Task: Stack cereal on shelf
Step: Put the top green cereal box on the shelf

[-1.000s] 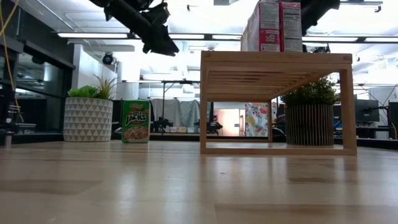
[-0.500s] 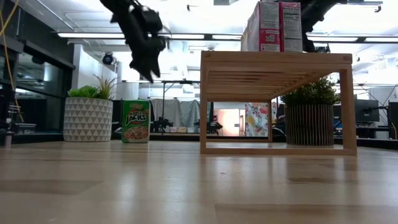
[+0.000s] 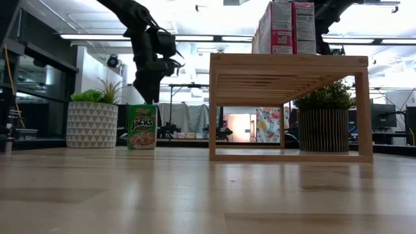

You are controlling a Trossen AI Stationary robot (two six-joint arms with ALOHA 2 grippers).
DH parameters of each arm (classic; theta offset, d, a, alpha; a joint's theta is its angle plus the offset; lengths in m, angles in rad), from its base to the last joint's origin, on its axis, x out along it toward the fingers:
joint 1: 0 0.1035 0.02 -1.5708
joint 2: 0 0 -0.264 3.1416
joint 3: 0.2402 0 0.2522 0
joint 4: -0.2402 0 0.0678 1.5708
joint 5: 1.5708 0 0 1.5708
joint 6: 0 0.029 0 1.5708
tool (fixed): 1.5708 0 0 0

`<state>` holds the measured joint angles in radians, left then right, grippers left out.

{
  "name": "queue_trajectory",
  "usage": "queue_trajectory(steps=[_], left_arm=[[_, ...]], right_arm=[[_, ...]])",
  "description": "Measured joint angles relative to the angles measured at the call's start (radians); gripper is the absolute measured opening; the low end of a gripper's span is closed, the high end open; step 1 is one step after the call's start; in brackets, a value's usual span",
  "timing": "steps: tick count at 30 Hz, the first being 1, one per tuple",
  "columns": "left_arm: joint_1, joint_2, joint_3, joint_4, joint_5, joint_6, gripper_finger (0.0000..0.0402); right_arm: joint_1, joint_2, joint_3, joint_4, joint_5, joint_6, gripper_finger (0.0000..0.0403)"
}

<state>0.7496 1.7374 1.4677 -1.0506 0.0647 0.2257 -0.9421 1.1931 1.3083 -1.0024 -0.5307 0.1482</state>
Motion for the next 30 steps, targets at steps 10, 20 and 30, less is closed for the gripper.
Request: queue_trajectory(steps=[10, 20, 30], left_arm=[[0.004, 0.001, 0.000, -0.063, 0.009, 0.103, 0.0285], [0.002, 0.083, 0.000, -0.088, 0.011, 0.152, 0.0285], [0.001, 0.146, -0.001, -0.121, 0.009, 0.173, 0.0285]], right_arm=[[0.000, 0.000, 0.000, -0.001, 0.000, -0.019, 0.0000], [0.000, 0.000, 0.000, 0.000, 0.001, -0.021, 0.0000], [0.000, 0.000, 0.000, 0.001, 0.001, -0.038, 0.0000]])
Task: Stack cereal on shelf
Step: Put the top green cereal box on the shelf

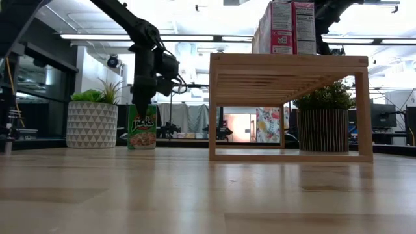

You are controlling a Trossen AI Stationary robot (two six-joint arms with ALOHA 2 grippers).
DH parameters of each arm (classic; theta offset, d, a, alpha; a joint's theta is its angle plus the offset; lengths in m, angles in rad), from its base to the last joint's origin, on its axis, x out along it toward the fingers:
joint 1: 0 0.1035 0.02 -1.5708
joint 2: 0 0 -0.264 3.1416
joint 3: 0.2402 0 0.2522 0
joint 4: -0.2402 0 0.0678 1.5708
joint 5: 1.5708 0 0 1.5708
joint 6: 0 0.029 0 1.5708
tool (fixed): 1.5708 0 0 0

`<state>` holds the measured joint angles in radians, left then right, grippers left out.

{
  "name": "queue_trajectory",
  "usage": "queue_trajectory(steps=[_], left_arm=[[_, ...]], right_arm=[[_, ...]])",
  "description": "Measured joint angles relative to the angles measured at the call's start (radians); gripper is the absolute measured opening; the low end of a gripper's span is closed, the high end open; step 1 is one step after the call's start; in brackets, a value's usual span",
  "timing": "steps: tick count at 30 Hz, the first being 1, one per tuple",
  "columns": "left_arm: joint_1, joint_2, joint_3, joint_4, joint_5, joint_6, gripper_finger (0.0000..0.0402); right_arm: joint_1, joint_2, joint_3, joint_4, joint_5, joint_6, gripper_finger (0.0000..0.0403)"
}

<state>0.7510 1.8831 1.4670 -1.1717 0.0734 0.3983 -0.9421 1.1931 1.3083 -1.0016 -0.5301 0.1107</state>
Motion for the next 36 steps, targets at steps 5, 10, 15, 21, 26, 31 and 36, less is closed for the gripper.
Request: queue_trajectory(steps=[5, 10, 15, 21, 26, 31, 36], left_arm=[[0.000, 0.020, 0.000, 0.003, 0.000, 0.007, 0.0285], [0.000, 0.036, 0.000, 0.001, 0.001, 0.007, 0.0285], [0.000, 0.036, 0.000, 0.002, 0.002, 0.028, 0.0284], [0.000, 0.036, 0.000, 0.005, -0.005, 0.044, 0.0284], [0.000, 0.036, 0.000, 0.006, -0.005, 0.052, 0.0284], [0.000, 0.036, 0.000, 0.008, -0.005, 0.051, 0.0284], [0.000, 0.036, 0.000, 0.015, -0.005, 0.051, 0.0284]], right_arm=[[0.000, 0.000, 0.000, 0.000, 0.000, -0.007, 0.0000], [0.000, 0.000, 0.000, 0.000, 0.000, -0.007, 0.0000], [0.000, 0.000, 0.000, 0.000, 0.000, -0.007, 0.0000], [0.000, 0.000, 0.000, 0.000, 0.000, -0.015, 0.0000], [0.000, 0.000, 0.000, 0.000, 0.000, -0.015, 0.0000], [0.000, 0.000, 0.000, 0.000, 0.000, -0.015, 0.0000], [0.000, 0.000, 0.000, 0.000, 0.000, -0.015, 0.0000]])
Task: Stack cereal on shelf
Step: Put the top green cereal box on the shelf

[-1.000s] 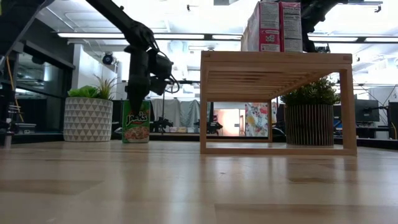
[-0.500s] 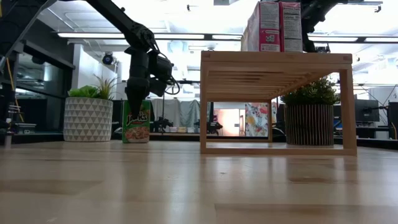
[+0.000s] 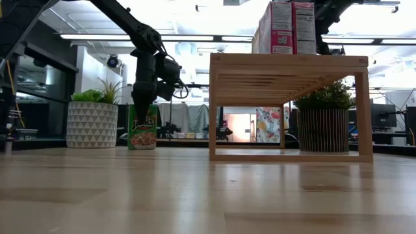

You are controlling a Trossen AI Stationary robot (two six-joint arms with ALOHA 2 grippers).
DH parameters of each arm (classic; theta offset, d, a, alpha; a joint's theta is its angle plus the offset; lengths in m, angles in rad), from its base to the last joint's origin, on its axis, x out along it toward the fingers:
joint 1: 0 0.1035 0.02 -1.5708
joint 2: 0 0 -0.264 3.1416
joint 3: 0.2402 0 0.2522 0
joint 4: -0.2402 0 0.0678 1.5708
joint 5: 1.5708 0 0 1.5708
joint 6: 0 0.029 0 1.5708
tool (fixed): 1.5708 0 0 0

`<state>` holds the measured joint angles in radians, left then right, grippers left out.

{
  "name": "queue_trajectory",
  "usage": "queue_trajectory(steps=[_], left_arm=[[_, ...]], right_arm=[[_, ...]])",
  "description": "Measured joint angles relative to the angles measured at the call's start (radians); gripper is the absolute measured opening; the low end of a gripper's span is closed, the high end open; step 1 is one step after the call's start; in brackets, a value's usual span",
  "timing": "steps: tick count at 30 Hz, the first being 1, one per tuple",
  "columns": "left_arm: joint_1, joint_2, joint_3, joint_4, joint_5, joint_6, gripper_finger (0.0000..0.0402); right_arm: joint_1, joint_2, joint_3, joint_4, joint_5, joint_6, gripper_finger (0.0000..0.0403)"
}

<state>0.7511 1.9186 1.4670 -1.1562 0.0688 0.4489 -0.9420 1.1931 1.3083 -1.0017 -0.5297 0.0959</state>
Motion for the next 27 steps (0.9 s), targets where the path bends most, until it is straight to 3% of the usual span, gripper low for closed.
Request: queue_trajectory(steps=[7, 16, 20, 27], left_arm=[[-0.003, 0.000, 0.000, -0.001, -0.005, -0.061, 0.0270], [-0.020, 0.000, 0.000, -0.003, -0.030, -0.081, 0.0163], [-0.020, -0.001, 0.007, -0.018, -0.034, -0.111, 0.0133], [-0.012, -0.005, 0.216, -0.210, -0.060, -0.131, 0.0142]], right_arm=[[0.000, 0.000, 0.000, 0.000, 0.000, 0.005, 0.0000], [0.000, 0.000, 0.000, 0.000, 0.000, 0.008, 0.0000], [0.000, 0.000, 0.000, 0.000, 0.000, 0.008, 0.0000], [0.000, 0.000, 0.000, 0.003, 0.000, 0.008, 0.0000]])
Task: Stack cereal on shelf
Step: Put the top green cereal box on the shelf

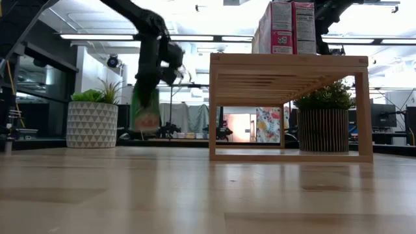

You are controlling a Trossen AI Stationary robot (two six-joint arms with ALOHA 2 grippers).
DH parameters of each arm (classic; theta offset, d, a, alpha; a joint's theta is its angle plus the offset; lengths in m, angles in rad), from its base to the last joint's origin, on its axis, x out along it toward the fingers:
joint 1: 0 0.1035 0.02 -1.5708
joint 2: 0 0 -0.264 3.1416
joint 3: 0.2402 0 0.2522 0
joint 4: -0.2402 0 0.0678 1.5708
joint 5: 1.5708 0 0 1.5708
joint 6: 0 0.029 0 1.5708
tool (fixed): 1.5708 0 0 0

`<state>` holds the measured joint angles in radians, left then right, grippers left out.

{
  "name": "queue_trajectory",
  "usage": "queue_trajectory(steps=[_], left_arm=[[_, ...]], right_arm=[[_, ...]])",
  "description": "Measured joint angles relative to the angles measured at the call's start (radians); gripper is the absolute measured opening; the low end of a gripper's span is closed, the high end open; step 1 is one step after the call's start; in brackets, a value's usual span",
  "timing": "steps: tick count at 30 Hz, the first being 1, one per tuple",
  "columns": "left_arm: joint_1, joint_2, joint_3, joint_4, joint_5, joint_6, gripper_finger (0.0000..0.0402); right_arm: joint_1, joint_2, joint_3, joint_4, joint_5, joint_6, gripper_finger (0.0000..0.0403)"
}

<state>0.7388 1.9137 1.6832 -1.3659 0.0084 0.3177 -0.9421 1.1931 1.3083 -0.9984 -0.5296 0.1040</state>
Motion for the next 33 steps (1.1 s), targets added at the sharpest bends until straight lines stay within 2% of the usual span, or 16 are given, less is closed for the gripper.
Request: queue_trajectory(steps=[7, 10, 13, 20, 24, 33], left_arm=[[-0.021, -0.002, 0.414, -0.025, -0.028, -0.097, 0.0139], [-0.072, -0.003, 0.570, 0.004, -0.025, -0.099, 0.0134], [-0.150, -0.004, 0.666, 0.044, -0.053, -0.086, 0.0134], [-0.354, 0.024, 0.670, 0.135, -0.160, -0.072, 0.0133], [-0.384, 0.066, 0.669, 0.156, -0.165, -0.116, 0.0133], [-0.372, 0.138, 0.668, 0.129, -0.088, -0.212, 0.0152]], right_arm=[[0.000, 0.000, 0.000, 0.002, 0.000, 0.000, 0.0000], [0.000, 0.000, 0.000, 0.002, 0.000, 0.000, 0.0000], [0.000, 0.000, 0.000, 0.004, 0.000, 0.000, 0.0000], [0.000, 0.000, 0.000, 0.040, 0.004, 0.028, 0.0000], [0.000, 0.000, 0.000, 0.047, 0.003, 0.027, 0.0000], [0.000, 0.001, 0.000, 0.046, 0.004, 0.030, 0.0000]])
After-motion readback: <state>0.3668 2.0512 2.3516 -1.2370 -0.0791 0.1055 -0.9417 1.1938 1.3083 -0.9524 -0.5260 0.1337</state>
